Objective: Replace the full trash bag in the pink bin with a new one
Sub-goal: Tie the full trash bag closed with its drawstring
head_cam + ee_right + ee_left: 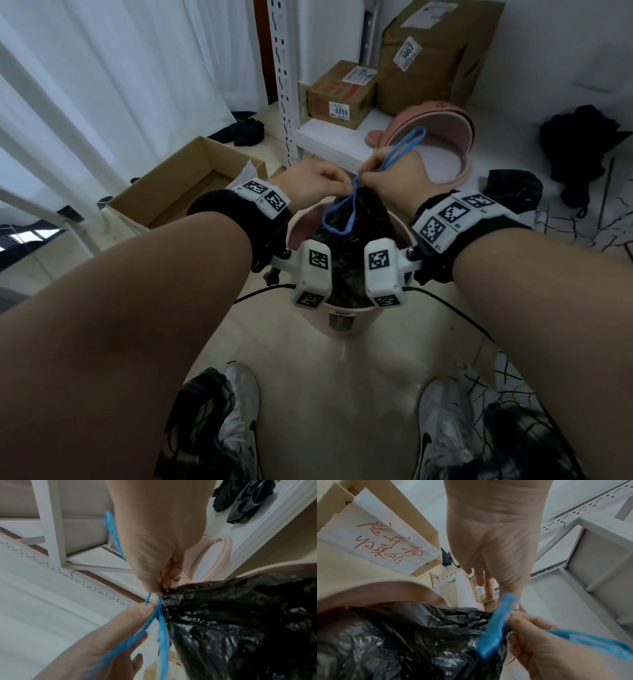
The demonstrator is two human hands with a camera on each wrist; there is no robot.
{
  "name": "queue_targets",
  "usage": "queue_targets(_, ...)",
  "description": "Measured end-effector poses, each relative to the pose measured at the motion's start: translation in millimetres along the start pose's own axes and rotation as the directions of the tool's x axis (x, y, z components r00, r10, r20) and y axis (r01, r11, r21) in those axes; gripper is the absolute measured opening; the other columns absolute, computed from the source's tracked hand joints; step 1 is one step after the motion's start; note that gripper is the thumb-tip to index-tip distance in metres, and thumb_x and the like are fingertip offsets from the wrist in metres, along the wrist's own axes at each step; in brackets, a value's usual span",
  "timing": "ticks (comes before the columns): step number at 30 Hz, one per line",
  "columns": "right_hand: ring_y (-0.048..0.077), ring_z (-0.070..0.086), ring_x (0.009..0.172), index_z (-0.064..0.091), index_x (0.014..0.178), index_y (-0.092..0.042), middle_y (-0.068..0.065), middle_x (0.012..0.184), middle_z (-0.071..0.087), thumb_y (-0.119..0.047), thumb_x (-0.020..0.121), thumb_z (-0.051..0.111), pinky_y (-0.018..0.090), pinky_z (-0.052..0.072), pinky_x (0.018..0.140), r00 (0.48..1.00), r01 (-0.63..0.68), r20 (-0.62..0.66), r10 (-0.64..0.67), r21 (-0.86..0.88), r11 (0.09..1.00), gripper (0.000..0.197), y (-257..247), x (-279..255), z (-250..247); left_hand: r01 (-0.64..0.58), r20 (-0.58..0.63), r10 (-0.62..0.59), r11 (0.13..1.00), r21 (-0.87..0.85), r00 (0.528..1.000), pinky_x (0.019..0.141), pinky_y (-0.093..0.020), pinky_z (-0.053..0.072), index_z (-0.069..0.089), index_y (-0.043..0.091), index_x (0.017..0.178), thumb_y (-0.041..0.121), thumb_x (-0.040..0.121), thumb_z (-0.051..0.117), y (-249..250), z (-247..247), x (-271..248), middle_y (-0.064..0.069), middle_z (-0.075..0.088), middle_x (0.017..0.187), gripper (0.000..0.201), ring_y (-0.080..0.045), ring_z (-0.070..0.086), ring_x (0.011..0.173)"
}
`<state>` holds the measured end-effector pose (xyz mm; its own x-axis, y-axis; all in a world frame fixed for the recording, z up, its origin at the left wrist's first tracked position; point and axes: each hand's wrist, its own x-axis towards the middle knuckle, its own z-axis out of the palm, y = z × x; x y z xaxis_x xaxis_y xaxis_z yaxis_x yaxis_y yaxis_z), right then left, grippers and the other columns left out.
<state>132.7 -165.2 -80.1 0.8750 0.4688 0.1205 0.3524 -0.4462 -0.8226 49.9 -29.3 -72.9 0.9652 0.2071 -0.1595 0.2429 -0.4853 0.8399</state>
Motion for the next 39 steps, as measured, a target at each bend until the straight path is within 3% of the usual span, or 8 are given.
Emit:
queue_targets(4, 0.014, 0.06, 0.067, 0.065, 0.075, -0.005, 0.003, 0.071, 0.062, 0.0, 0.078, 0.064, 0.03, 0.054, 0.067, 0.999, 0.042, -0.002, -0.042, 0.073, 0.996, 0.006, -8.2, 4.1, 6.0, 0.001, 0.024, 0.001, 0.998, -0.064, 1.0, 0.068, -0.008, 0.039, 0.069, 0.018, 0.079, 0.02, 0.089, 0.063, 3.6, 1.1, -5.1, 0.022, 0.061, 0.058, 0.012, 0.014, 0.054, 0.058)
queue_targets(8, 0.001, 0.051, 0.06, 0.063, 0.078, -0.007, -0.009, 0.066, 0.052, -0.005, 0.08, 0.068, 0.008, 0.044, 0.056, 0.992, 0.125, 0.003, -0.125, 0.039, 0.991, 0.006, -9.9, 4.7, 3.0, 0.065, -0.031, -0.067, 0.995, -0.074, 0.997, 0.084, -0.02, 0.036, 0.06, 0.014, 0.116, 0.037, 0.1, 0.038, 9.3, 2.4, -5.5, 0.002, 0.059, 0.105, 0.036, -0.005, 0.051, 0.092)
queue_targets(14, -0.008, 0.052, 0.046, 0.061, 0.076, -0.002, -0.003, 0.063, 0.052, 0.001, 0.08, 0.068, 0.008, 0.043, 0.05, 0.981, 0.146, 0.108, -0.159, 0.114, 0.983, 0.009, -6.0, 0.5, -2.9, 0.113, -0.018, -0.12, 0.965, -0.238, 0.993, 0.1, -0.037, 0.042, 0.044, 0.033, 0.137, 0.063, 0.088, 0.036, 8.9, 14.8, 0.7, -0.001, 0.053, 0.136, 0.058, -0.023, 0.052, 0.12)
queue_targets(18, -0.002, 0.055, 0.041, 0.062, 0.088, 0.004, 0.005, 0.061, 0.055, 0.004, 0.083, 0.064, 0.012, 0.048, 0.049, 0.983, 0.084, 0.144, -0.112, 0.187, 0.979, 0.005, -7.0, -3.4, -7.6, -0.026, -0.161, -0.088, 0.802, -0.597, 0.983, 0.071, -0.018, 0.052, 0.052, 0.025, 0.12, 0.032, 0.098, 0.046, 19.7, 15.0, 8.7, -0.002, 0.058, 0.1, 0.024, -0.017, 0.06, 0.092)
queue_targets(23, 0.0, 0.056, 0.041, 0.064, 0.097, 0.012, 0.007, 0.063, 0.059, 0.005, 0.086, 0.059, 0.014, 0.051, 0.051, 0.986, 0.051, 0.151, -0.076, 0.161, 0.986, 0.014, -4.2, -3.9, -13.8, -0.071, -0.181, -0.128, 0.59, -0.804, 0.975, 0.079, -0.031, 0.056, 0.053, 0.01, 0.084, 0.018, 0.101, 0.042, 23.6, 12.7, 11.1, -0.005, 0.056, 0.089, 0.021, -0.019, 0.063, 0.08)
queue_targets(28, 0.027, 0.062, 0.083, 0.066, 0.088, 0.003, 0.017, 0.087, 0.067, -0.007, 0.091, 0.052, 0.026, 0.036, 0.069, 0.968, 0.236, 0.167, -0.188, -0.345, 0.908, 0.017, 0.3, 2.0, -15.9, -0.073, -0.166, -0.28, 0.317, -0.946, 0.946, 0.06, -0.029, 0.057, 0.039, 0.01, 0.078, 0.018, 0.104, 0.025, 22.8, 8.1, 14.3, -0.008, 0.054, 0.083, 0.03, -0.02, 0.068, 0.067)
queue_targets(31, 0.035, 0.058, 0.091, 0.061, 0.08, -0.007, 0.013, 0.078, 0.06, -0.009, 0.092, 0.049, 0.032, 0.037, 0.072, 0.969, 0.218, 0.205, -0.139, -0.446, 0.868, 0.017, 7.7, -2.4, -16.3, -0.025, -0.187, -0.309, 0.462, -0.887, 0.932, 0.041, -0.02, 0.027, 0.031, 0.017, 0.067, 0.014, 0.101, 0.023, 14.1, 3.5, 14.1, 0.006, 0.035, 0.046, 0.035, -0.007, 0.029, 0.029)
queue_targets(39, 0.034, 0.056, 0.092, 0.056, 0.084, -0.004, 0.023, 0.094, 0.06, -0.022, 0.1, 0.037, 0.031, 0.034, 0.072, 0.946, -0.048, 0.239, 0.22, -0.566, 0.823, 0.031, 25.1, -15.8, -9.8, 0.094, -0.114, -0.126, 0.963, -0.254, 0.985, 0.052, -0.026, 0.024, 0.029, 0.02, 0.068, 0.027, 0.102, 0.031, -12.7, -2.7, 1.5, -0.001, 0.025, 0.064, 0.034, -0.014, 0.021, 0.054)
